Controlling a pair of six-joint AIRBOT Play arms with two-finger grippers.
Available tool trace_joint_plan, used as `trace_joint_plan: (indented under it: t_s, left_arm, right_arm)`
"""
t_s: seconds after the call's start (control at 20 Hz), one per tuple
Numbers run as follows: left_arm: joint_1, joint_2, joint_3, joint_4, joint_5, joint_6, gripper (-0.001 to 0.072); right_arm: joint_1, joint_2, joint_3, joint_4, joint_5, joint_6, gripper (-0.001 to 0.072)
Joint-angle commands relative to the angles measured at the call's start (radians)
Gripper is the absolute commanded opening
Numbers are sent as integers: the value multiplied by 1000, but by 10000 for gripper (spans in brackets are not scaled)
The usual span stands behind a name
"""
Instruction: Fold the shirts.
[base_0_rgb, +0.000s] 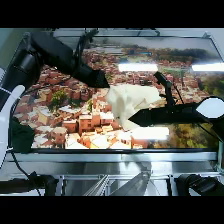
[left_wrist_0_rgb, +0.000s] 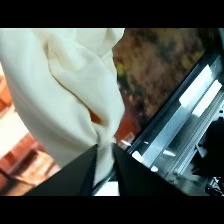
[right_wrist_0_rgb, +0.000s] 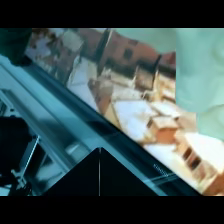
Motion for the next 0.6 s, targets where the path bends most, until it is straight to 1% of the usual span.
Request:
trace_joint_plan:
  t_s: [0.0, 0.05, 0.15, 0.2, 0.35, 0.4, 0.45, 0.5, 0.55]
  left_arm:
    - [55, 1, -159, -4, 6, 3, 720]
    - [79, 1, -169, -23, 5, 0, 720]
    - [101, 1, -200, -20, -7, 0, 719]
    - [103, 0, -230, -18, -30, 0, 719]
    - [82, -2, -350, -19, -192, 0, 718]
    - [77, -10, -379, -19, -233, 0, 717]
    - [68, -30, -397, -18, -250, 0, 716]
    - [63, -57, -403, -19, -247, 0, 716]
    - [58, -96, -396, -19, -233, -3, 716]
  right_arm:
    - [-2, 0, 1, 10, 200, -27, 17]
    - [-2, 0, 1, 26, 225, -28, 17]
    - [-2, 0, 1, 112, 230, -28, 17]
    - [-2, 0, 1, 132, 230, -28, 17]
    - [-2, -9, 1, 124, 198, -27, 24]
    - [-4, -17, 1, 113, 178, -15, 90]
    - [-19, -27, 1, 78, 154, 20, 344]
    - [-48, -35, 1, 40, 127, 53, 476]
    - [-97, -45, 1, 3, 89, 61, 475]
